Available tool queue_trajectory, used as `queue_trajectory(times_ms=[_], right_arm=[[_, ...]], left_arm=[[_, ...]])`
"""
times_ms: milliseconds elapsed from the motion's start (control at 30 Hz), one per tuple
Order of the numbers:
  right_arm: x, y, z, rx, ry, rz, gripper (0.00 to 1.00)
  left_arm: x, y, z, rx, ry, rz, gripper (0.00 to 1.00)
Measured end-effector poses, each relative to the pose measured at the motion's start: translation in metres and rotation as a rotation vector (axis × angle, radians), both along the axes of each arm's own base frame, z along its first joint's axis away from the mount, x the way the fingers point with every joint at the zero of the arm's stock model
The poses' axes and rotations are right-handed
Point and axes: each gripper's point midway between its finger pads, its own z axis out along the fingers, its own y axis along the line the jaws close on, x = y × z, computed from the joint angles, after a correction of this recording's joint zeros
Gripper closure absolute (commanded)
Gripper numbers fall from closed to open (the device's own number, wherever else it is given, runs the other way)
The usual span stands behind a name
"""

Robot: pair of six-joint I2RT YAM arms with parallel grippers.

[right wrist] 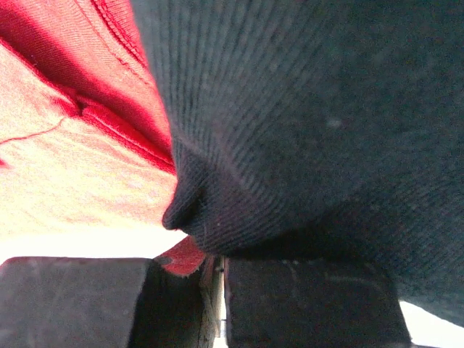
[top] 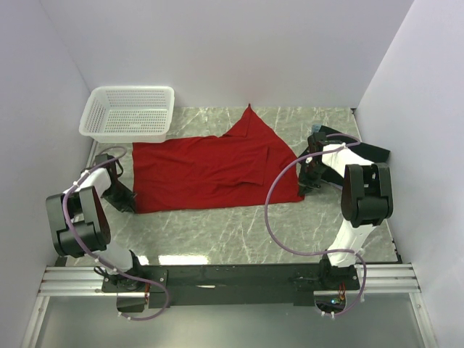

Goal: Fold and stack the t-shirts
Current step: Fold the tshirt

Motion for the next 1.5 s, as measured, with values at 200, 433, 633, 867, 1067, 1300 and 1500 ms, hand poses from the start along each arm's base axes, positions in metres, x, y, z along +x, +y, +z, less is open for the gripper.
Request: queue_trajectory(times_ms=[200, 433, 633, 867, 1067, 1300, 1500], right_arm=[[-0.002, -0.001, 0.000, -0.008, 0.007, -0.001, 1.00], [-0.007, -0.005, -0.001, -0.032, 0.030, -0.002, 1.00], [-0.015, -0.009, 0.001, -0.054, 0.063, -0.016, 1.00], [-0.031, -0.012, 0.009, -0.077, 0.118, -0.053, 1.00], [-0.045, -0.011, 0.033, -0.105, 0.076, -0.077, 1.00], [-0.063, -0.014, 0.043, -0.183, 0.062, -0.091, 0.72], [-0.051, -0.017, 0.063, -0.266, 0.002, -0.056, 0.44]], left_arm=[[0.002, 0.008, 0.004, 0.033, 0.004, -0.008, 1.00], [-0.005, 0.006, 0.023, 0.027, -0.018, 0.002, 1.00], [-0.011, -0.002, 0.049, 0.017, -0.091, 0.022, 1.00], [-0.034, -0.012, 0.056, -0.008, -0.091, 0.048, 1.00], [-0.045, -0.018, 0.066, -0.016, -0.102, 0.069, 1.00], [-0.064, -0.022, 0.072, -0.011, -0.095, 0.069, 0.59], [-0.074, -0.019, 0.079, 0.019, -0.077, 0.070, 0.26]])
